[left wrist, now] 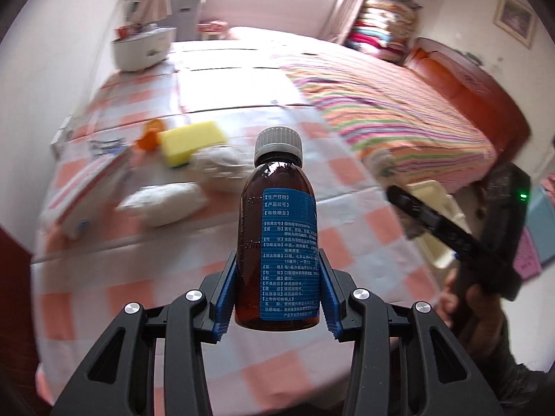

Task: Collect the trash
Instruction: 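Carry the beige bottle over the cream bin and open the right tool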

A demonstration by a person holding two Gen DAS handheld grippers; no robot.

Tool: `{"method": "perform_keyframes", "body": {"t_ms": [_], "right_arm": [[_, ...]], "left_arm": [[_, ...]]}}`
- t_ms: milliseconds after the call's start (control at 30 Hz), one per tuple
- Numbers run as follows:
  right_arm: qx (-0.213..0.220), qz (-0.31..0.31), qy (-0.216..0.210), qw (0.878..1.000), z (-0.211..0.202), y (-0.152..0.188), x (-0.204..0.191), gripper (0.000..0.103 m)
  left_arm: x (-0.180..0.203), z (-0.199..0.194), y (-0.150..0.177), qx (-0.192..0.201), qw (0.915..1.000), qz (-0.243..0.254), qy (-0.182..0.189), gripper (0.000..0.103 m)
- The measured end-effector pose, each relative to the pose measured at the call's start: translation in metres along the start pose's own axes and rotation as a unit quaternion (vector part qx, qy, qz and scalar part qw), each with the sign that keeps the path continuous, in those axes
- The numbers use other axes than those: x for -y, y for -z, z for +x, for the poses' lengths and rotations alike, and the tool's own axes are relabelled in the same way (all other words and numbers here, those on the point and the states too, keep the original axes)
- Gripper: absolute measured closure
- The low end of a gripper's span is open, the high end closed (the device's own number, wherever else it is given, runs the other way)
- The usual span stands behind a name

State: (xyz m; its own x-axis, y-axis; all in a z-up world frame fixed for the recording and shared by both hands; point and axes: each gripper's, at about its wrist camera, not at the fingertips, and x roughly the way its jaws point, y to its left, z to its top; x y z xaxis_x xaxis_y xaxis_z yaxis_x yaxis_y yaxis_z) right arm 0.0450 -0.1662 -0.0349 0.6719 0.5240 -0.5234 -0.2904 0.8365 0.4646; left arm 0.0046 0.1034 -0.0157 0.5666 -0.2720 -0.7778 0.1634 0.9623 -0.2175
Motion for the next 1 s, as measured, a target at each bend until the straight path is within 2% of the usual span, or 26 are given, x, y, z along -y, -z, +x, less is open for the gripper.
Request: {"method": "perform_keyframes", "body": {"t_ms": [133, 300, 533, 800, 1000], "right_arm": [[0.036, 0.004, 0.035, 0.999, -0.018, -0.007, 0.013, 0.075], [0.077, 0.01, 0.105, 0.991, -0.039, -0.015, 0.036, 0.075], [0.1, 0.048, 0.161, 0.981, -0.057, -0.017, 0.069, 0.075], [0.113, 0.083, 0.193, 0.971, -0.07, -0.017, 0.089, 0.073], [0.121, 0.103, 0.193, 0.968, -0.077, -0.014, 0.095, 0.073]], "left_arm": [[0.031, 0.009, -0.002, -0.007, 0.999, 0.023, 0.037, 0.062], [0.06, 0.019, -0.003, -0.011, 0.9965, 0.044, 0.07, 0.062], [0.083, 0.032, -0.005, -0.027, 0.9943, 0.056, 0.087, 0.062], [0.105, 0.041, -0.01, -0.034, 0.9913, 0.072, 0.105, 0.062], [0.119, 0.047, -0.012, -0.041, 0.9891, 0.083, 0.114, 0.062]]}}
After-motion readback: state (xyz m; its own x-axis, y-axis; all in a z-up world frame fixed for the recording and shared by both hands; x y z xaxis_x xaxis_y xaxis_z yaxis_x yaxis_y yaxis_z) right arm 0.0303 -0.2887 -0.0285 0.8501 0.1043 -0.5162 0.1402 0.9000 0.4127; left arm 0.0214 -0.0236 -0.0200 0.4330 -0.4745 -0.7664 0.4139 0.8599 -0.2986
